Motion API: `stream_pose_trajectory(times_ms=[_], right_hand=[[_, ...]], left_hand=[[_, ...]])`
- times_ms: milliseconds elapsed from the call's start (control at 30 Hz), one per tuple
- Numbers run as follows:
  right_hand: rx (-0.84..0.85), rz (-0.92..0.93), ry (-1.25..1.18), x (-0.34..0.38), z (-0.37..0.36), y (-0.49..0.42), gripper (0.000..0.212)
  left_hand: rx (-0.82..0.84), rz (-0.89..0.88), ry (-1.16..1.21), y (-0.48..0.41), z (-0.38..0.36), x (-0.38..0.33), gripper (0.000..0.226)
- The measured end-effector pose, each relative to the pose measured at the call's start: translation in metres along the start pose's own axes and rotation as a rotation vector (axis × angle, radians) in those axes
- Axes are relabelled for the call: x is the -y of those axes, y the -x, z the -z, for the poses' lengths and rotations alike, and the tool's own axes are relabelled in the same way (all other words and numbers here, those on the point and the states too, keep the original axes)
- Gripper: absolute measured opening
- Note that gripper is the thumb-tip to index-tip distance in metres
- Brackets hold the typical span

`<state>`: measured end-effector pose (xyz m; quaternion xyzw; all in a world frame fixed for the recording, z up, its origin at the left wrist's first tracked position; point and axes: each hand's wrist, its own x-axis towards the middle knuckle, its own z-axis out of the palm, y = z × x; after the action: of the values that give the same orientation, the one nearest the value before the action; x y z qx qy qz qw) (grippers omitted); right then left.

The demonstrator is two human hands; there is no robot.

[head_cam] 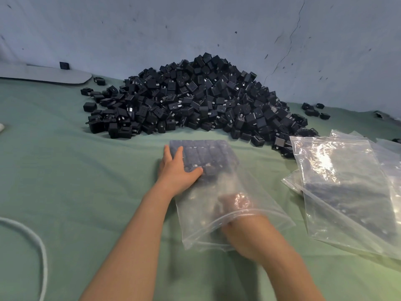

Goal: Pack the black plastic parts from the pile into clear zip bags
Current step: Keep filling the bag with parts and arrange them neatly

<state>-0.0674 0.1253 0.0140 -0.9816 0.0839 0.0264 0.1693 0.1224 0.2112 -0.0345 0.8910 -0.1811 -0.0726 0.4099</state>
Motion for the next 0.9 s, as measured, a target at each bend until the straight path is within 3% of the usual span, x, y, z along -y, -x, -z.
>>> stream_pose_trajectory(times_ms=[33, 100, 167, 267, 333, 467, 900], right_hand=[[0.049, 0.152, 0.002, -0.001, 0.006, 0.013, 0.027], [0.212, 0.206, -0.104, 0.010, 0.030, 0.032, 0.023], [0.254, 0.260, -0.358, 0.017, 0.056, 0.038, 0.015], [-0.184, 0.237, -0.492, 0.007, 0.066, 0.000, 0.016], [-0.378, 0.087, -0.367, 0.002, 0.056, -0.042, 0.021], [-0.305, -0.137, -0.190, -0.019, 0.013, -0.106, 0.029], [-0.396, -0.089, -0.323, -0.027, -0.015, -0.106, 0.019]], left_hand=[[-0.004, 0.001, 0.022, 0.000, 0.000, 0.000, 0.092], [-0.003, -0.008, 0.027, 0.001, -0.002, -0.001, 0.096], [-0.002, -0.024, -0.018, 0.003, -0.004, -0.001, 0.097], [0.001, -0.035, -0.059, 0.004, -0.004, -0.001, 0.093], [0.017, -0.030, -0.046, 0.004, -0.003, 0.000, 0.093], [0.057, -0.014, -0.035, 0.002, -0.002, 0.003, 0.096], [0.100, -0.037, -0.014, 0.006, -0.001, 0.000, 0.092]])
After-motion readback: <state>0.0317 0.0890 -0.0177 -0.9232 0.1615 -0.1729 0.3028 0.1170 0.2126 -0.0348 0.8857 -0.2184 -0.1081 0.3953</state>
